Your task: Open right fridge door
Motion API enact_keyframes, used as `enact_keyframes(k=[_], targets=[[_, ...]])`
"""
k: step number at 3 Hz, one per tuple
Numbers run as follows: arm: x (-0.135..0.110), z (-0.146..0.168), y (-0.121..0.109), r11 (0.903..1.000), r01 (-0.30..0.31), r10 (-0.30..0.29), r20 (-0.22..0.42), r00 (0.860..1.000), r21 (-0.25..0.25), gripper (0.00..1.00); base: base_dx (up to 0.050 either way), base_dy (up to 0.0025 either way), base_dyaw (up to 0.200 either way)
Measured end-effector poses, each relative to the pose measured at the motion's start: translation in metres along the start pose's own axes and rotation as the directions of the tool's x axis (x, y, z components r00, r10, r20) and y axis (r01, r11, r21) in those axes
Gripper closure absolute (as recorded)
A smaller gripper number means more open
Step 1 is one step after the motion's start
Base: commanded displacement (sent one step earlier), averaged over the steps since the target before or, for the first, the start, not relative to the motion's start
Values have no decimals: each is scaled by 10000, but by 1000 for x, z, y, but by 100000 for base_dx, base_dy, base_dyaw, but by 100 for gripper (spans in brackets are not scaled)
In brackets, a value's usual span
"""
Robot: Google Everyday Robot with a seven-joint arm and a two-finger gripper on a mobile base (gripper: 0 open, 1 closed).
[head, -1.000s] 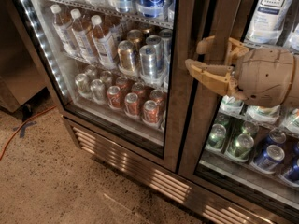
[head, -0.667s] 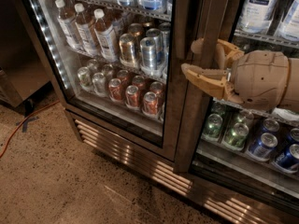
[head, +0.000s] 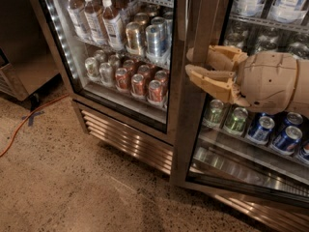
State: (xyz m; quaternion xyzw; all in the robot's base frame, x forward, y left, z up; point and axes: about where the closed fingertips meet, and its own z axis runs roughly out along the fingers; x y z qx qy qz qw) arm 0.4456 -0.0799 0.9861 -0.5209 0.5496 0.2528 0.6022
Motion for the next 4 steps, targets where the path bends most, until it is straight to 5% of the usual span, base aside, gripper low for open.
enact_keyframes(k=[1, 2, 4], targets=[[0, 0, 0, 10000, 0, 0, 0, 10000, 0, 100, -5003, 8, -59], [0, 0, 0, 10000, 0, 0, 0, 10000, 0, 100, 1, -1, 19809], [0, 0, 0, 10000, 0, 0, 0, 10000, 0, 100, 13, -3, -19267]])
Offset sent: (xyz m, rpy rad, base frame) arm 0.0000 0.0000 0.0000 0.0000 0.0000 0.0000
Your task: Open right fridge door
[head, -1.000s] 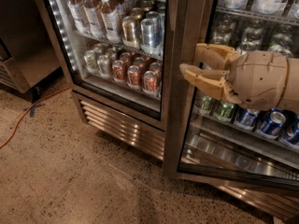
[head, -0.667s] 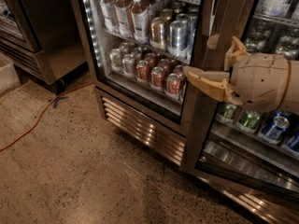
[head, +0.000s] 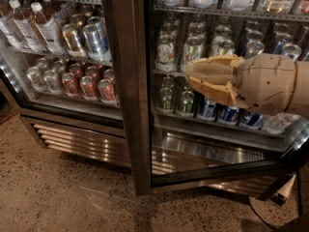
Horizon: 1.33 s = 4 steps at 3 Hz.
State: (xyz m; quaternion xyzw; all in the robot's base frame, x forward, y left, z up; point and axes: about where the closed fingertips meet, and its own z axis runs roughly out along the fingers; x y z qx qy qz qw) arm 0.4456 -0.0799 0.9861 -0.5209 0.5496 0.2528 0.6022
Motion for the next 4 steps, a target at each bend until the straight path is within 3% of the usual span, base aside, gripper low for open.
enact_keyframes(k=[2, 4], targets=[[0, 0, 0, 10000, 0, 0, 0, 10000, 0, 100, -2, 4, -19138], [0, 0, 0, 10000, 0, 0, 0, 10000, 0, 100, -4999, 0, 4]])
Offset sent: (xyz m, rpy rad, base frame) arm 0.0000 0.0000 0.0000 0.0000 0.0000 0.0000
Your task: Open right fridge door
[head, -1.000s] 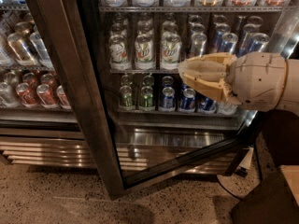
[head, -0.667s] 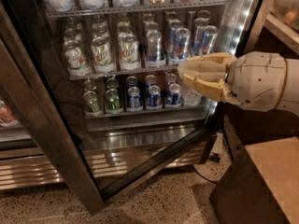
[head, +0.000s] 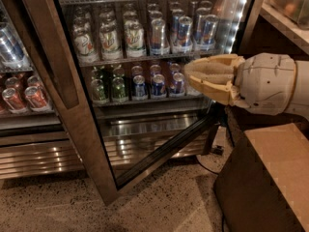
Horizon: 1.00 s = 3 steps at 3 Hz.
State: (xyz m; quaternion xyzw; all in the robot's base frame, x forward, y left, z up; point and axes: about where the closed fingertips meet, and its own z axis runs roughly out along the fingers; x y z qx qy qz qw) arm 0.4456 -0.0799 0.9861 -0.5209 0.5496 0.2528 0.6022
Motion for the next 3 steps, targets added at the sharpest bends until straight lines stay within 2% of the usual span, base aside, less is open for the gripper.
enact_keyframes(k=[3], targets=[[0, 0, 0, 10000, 2, -2, -1, 10000, -1, 100, -4996, -9, 62]])
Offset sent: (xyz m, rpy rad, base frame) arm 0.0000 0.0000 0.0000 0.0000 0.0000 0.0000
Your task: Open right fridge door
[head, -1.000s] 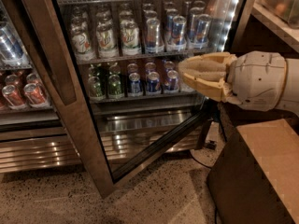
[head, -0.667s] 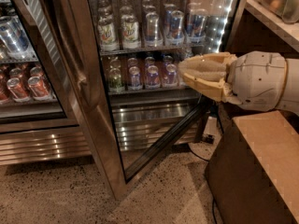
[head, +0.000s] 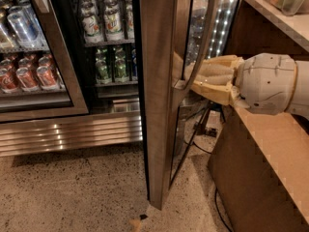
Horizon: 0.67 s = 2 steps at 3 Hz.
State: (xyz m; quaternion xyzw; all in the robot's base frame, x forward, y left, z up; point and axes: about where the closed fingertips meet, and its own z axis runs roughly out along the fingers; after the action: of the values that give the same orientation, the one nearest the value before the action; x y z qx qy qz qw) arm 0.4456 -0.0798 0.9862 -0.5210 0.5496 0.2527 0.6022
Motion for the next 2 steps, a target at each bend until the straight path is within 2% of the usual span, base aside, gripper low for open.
enact_keyframes(k=[1, 2], targets=[[-1, 1, 0, 10000, 16, -16, -19, 10000, 6, 100, 0, 0, 0], [10, 3, -1, 9997, -227, 229, -238, 9995, 78, 100, 0, 0, 0]])
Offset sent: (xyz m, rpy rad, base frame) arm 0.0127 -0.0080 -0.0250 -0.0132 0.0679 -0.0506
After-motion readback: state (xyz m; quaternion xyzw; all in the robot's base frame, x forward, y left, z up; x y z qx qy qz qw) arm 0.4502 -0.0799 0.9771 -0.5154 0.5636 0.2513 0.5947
